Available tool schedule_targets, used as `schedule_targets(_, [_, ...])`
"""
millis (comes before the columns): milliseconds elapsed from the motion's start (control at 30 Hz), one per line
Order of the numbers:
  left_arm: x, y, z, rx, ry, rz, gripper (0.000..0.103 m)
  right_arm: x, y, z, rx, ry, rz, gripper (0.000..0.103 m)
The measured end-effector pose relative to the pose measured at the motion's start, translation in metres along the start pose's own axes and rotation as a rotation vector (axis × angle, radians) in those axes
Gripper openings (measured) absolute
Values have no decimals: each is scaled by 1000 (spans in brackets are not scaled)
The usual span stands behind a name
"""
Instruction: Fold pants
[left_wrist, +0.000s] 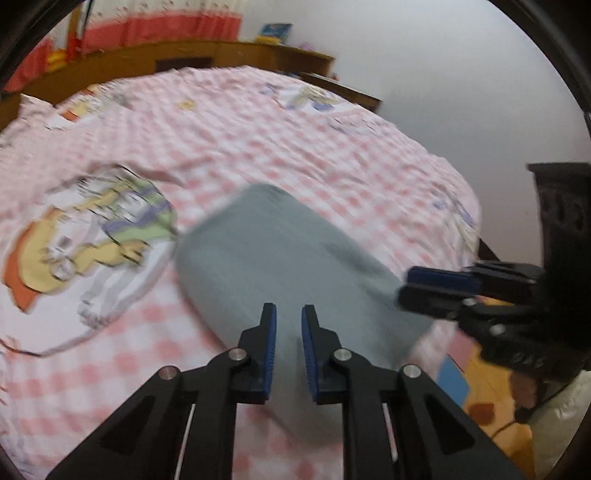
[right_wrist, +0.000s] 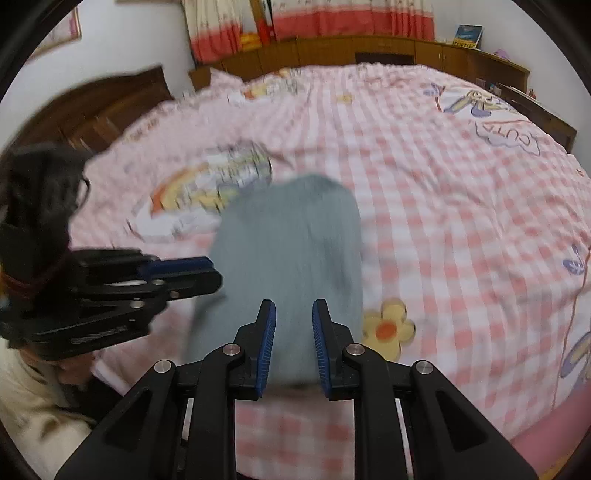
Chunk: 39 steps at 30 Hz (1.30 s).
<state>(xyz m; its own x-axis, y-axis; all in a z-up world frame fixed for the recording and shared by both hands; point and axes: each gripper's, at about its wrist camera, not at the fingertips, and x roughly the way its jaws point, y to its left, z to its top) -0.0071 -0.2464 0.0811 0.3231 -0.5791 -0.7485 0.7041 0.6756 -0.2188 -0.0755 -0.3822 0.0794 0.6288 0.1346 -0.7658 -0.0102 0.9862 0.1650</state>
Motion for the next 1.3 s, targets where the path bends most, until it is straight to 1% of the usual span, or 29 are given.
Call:
schedule_targets(33, [4, -3, -6, 10, 16, 0, 14, 9, -2, -7, -4, 30, -23, 21])
schedule_targets(67, [11, -6, -12, 18, 38, 18, 14, 16, -5, -13, 1, 54, -42, 21])
schedule_targets(100, [18, -6, -16, 18, 66, 29, 14, 25, -9, -19, 8, 78, -51, 20])
schedule_targets(133, [25, -5, -19, 10, 94, 24, 14, 31, -13, -24, 15, 91, -49, 20])
schedule_targets(233, [39, -2, -27, -16, 125, 0, 14, 39, -24, -34, 54, 67, -17, 20])
schedule_targets(300, [40, -1, -27, -26, 122, -3, 14, 35, -28, -34, 77, 64, -3, 20])
schedule_targets(400, [31, 2, -27, -60, 116, -25, 15, 21, -25, -32, 94, 64, -5, 20])
schedule_targets(500, [15, 1, -31, -74, 96, -33, 26, 10, -18, -28, 81, 32, 0, 20])
schedule_targets(533, [11, -1, -34, -70, 91, -30, 28, 9, -17, -29, 75, 30, 0, 20])
schedule_targets(600, [11, -2, -36, -67, 97, -29, 28, 19, -17, -31, 68, 55, -15, 20])
schedule_targets(667, [19, -1, -39, -73, 117, -20, 28, 34, -23, -36, 91, 92, -17, 20])
schedule_targets(767, [21, 0, -42, -82, 113, -27, 28, 35, -28, -38, 118, 86, 0, 20])
schedule_targets(833, [13, 1, -42, -92, 85, -31, 29, 25, -28, -36, 128, 72, 8, 20])
schedule_targets(867, [8, 2, -41, -99, 68, -34, 31, 20, -29, -34, 138, 63, 16, 21])
schedule_targets(900, [1, 4, -40, -107, 42, -21, 41, 15, -30, -31, 147, 50, 26, 23])
schedule_targets(933, [-3, 7, -39, -114, 23, -7, 52, 8, -32, -27, 157, 27, 37, 33])
schedule_targets(967, [-8, 11, -37, -128, -2, 9, 56, 3, -34, -23, 166, -4, 42, 45])
schedule_targets(1000, [-10, 13, -35, -140, -13, 18, 59, -1, -36, -20, 174, -32, 44, 52])
schedule_targets(1033, [-10, 19, -33, -162, -18, 24, 60, -4, -39, -15, 184, -66, 41, 61])
schedule_targets(1067, [-8, 23, -32, -180, -12, 23, 60, -4, -42, -11, 192, -89, 34, 63])
schedule_targets(1100, [-5, 29, -32, -204, -2, 17, 60, -1, -45, -8, 198, -100, 32, 63])
schedule_targets(1133, [-1, 35, -32, -234, 7, 8, 60, 6, -49, -3, 207, -96, 45, 63])
schedule_targets(1200, [6, 44, -32, -283, 23, -18, 59, 19, -55, 1, 230, -73, 70, 63])
schedule_targets(1300, [16, 49, -31, -307, 40, -29, 59, 49, -62, 4, 258, -4, 99, 63])
